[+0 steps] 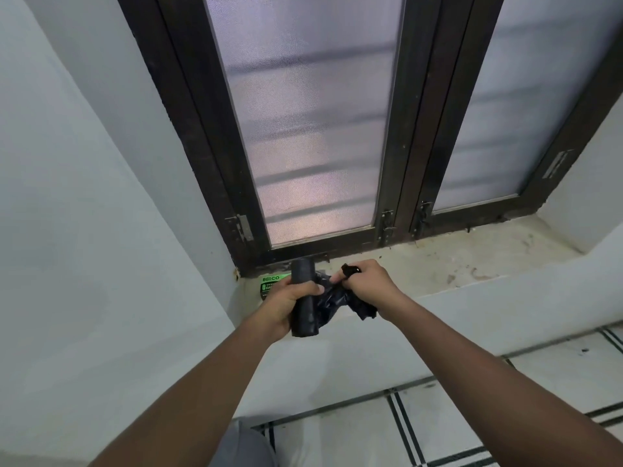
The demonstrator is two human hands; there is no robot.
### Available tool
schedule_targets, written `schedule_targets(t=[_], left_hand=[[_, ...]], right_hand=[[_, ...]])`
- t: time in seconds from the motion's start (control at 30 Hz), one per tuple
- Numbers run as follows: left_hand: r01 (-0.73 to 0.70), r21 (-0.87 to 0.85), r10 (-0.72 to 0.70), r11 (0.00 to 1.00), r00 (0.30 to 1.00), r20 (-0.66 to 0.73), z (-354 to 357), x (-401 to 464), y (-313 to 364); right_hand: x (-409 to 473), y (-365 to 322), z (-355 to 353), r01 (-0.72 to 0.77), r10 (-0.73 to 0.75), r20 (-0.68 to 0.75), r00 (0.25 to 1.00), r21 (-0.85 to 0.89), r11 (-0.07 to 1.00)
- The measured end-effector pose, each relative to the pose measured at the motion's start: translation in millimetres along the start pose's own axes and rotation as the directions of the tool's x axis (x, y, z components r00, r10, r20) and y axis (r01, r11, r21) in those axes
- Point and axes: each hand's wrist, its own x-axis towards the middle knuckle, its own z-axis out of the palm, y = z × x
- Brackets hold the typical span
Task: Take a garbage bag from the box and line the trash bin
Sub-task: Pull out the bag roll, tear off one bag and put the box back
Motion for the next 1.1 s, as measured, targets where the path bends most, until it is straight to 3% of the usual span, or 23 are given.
schedule_targets(t=[0.27, 0.7, 0.97, 1.1], left_hand=[[0.015, 0.001, -0.015, 1.000, 0.999, -0.052, 0.1, -3.5, 2.0], [-0.051, 0.003, 0.051, 0.999, 0.998, -0.029, 0.9, -2.1, 1.3], [-0.087, 0.018, 0.086, 0.996, 0.996, 0.035, 2.7, -3.8, 4.0], [-0.069, 0.010, 0.069, 0.998, 0.997, 0.045, 3.9, -4.9, 5.9]], right_hand=[[2.3, 4.9, -4.2, 0.093, -0.092, -0.079, 0.993, 0.011, 0.996], [2.9, 7.6, -16.3, 0.123, -0.140, 0.152, 0.978, 0.116, 0.986], [4.0, 5.9, -0.9, 0.061, -0.063, 0.046, 0.997, 0.055, 0.997], [5.3, 9.1, 2.6, 0.156, -0.156, -0.025, 0.987, -0.012, 0.988]])
